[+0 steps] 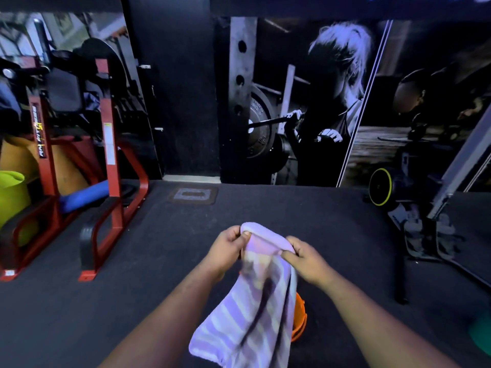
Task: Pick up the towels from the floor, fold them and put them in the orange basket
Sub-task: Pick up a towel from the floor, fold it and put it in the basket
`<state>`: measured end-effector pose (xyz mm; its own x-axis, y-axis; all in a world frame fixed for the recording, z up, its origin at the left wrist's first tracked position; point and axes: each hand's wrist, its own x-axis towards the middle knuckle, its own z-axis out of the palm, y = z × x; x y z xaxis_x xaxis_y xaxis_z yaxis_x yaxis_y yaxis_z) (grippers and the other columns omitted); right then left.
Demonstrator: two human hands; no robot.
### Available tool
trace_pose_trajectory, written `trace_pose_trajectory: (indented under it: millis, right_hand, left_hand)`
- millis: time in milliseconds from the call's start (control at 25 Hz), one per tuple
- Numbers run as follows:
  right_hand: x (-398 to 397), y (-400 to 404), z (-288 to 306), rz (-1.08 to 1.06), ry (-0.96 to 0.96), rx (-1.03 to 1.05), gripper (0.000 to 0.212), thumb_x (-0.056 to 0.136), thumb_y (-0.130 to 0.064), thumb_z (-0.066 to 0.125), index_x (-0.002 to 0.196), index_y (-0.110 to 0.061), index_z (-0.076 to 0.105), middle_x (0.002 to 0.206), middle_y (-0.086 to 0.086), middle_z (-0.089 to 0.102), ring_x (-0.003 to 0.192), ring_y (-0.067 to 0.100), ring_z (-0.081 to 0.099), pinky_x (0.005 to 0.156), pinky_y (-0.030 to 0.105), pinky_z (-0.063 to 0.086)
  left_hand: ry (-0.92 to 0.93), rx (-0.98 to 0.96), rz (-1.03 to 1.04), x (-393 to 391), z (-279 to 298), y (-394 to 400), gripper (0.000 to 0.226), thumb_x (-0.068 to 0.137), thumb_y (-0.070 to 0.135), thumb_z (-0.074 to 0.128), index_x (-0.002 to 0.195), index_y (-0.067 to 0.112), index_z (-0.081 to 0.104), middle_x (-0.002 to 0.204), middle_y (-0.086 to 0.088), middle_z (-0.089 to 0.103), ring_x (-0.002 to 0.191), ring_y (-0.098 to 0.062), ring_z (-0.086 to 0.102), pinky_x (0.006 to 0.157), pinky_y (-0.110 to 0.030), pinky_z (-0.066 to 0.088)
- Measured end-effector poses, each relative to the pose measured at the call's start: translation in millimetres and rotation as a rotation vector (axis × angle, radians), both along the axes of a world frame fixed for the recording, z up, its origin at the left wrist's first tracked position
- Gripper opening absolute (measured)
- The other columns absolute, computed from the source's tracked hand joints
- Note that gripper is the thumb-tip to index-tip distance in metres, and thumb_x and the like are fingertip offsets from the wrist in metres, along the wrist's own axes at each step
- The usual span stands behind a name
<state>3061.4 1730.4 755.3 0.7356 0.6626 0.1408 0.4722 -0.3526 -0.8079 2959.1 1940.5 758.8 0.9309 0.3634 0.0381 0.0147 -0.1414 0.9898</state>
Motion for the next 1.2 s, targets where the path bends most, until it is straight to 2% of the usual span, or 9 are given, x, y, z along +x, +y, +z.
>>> trace_pose_trajectory:
  millis: [280, 400, 480, 640, 760, 880, 960, 1120, 1200]
  right_hand:
    - [-16, 13, 31, 0.001, 0.164, 0.161, 0.014, 0.101, -0.021, 0.063, 0.098, -0.015, 0.074, 0.093, -0.003, 0.076, 0.084, 0.003, 0.066, 0.077, 0.026, 0.051]
    - [-9, 5, 38, -0.140, 0.281, 0.348, 0.017, 0.103, -0.011, 0.056, 0.101, -0.014, 0.073, 0.095, -0.002, 0.075, 0.087, 0.007, 0.066, 0.079, 0.024, 0.051]
    - [-1, -5, 37, -0.264, 0.367, 0.431, 0.020, 0.102, -0.013, 0.054, 0.095, -0.015, 0.073, 0.092, -0.001, 0.074, 0.088, 0.012, 0.066, 0.080, 0.030, 0.051]
    - [-1, -19, 26, -0.295, 0.212, 0.244, 0.013, 0.097, -0.033, 0.066, 0.096, -0.021, 0.070, 0.097, -0.006, 0.072, 0.092, 0.015, 0.066, 0.077, 0.023, 0.049]
    - [-10, -5, 25, 0.018, 0.046, -0.008, 0.059, 0.078, -0.054, 0.078, 0.129, -0.029, 0.062, 0.127, -0.020, 0.062, 0.116, -0.002, 0.057, 0.096, 0.018, 0.043]
    - [-11, 7, 27, 0.088, -0.142, -0.244, 0.021, 0.083, -0.043, 0.077, 0.089, -0.025, 0.066, 0.089, -0.012, 0.068, 0.081, 0.004, 0.057, 0.080, 0.041, 0.051]
    - [-8, 3, 29, 0.080, -0.204, -0.241, 0.034, 0.085, -0.036, 0.070, 0.072, -0.017, 0.044, 0.062, -0.007, 0.050, 0.062, 0.010, 0.042, 0.063, 0.045, 0.043]
    - [-2, -11, 31, -0.096, -0.065, 0.152, 0.029, 0.079, -0.031, 0.059, 0.065, -0.020, 0.036, 0.068, -0.006, 0.046, 0.069, 0.011, 0.045, 0.066, 0.037, 0.040]
    - [2, -13, 34, -0.195, 0.083, 0.267, 0.028, 0.084, -0.022, 0.064, 0.065, -0.018, 0.044, 0.074, -0.007, 0.052, 0.075, 0.010, 0.050, 0.070, 0.030, 0.039]
  left_hand:
    - [0.082, 0.304, -0.122, -4, -9, -13, 0.049, 0.078, 0.069, 0.068, 0.088, 0.021, 0.063, 0.076, 0.013, 0.064, 0.069, -0.004, 0.059, 0.063, -0.021, 0.045]
    - [0.346, 0.613, -0.294, -16, -47, -2, 0.044, 0.083, 0.063, 0.065, 0.074, 0.021, 0.055, 0.066, 0.010, 0.057, 0.063, -0.008, 0.055, 0.059, -0.031, 0.039]
    - [0.275, 0.506, -0.179, -20, -58, 11, 0.041, 0.085, 0.056, 0.057, 0.065, 0.021, 0.050, 0.055, 0.012, 0.050, 0.054, -0.001, 0.043, 0.058, -0.031, 0.034]
    - [0.082, 0.341, 0.020, -11, -38, 18, 0.033, 0.088, 0.043, 0.051, 0.066, 0.018, 0.048, 0.062, 0.008, 0.046, 0.058, -0.005, 0.040, 0.060, -0.032, 0.035]
    - [0.030, 0.398, -0.079, 0, -12, -3, 0.025, 0.086, 0.035, 0.050, 0.068, 0.018, 0.049, 0.065, 0.009, 0.047, 0.061, -0.007, 0.041, 0.060, -0.031, 0.036]
    - [-0.014, 0.437, -0.160, 8, 4, -22, 0.024, 0.082, 0.036, 0.058, 0.067, 0.018, 0.056, 0.062, 0.012, 0.048, 0.059, -0.004, 0.041, 0.057, -0.026, 0.034]
    - [-0.016, 0.414, -0.095, 8, 2, -20, 0.028, 0.077, 0.048, 0.066, 0.069, 0.021, 0.061, 0.063, 0.012, 0.054, 0.058, -0.002, 0.044, 0.057, -0.024, 0.035]
    - [0.365, 0.881, -0.263, -11, -26, -6, 0.045, 0.077, 0.066, 0.067, 0.071, 0.023, 0.053, 0.071, 0.010, 0.057, 0.067, -0.011, 0.054, 0.060, -0.032, 0.041]
    - [0.401, 0.833, -0.293, -18, -45, -7, 0.036, 0.086, 0.053, 0.065, 0.074, 0.022, 0.053, 0.076, 0.007, 0.057, 0.074, -0.014, 0.056, 0.067, -0.033, 0.044]
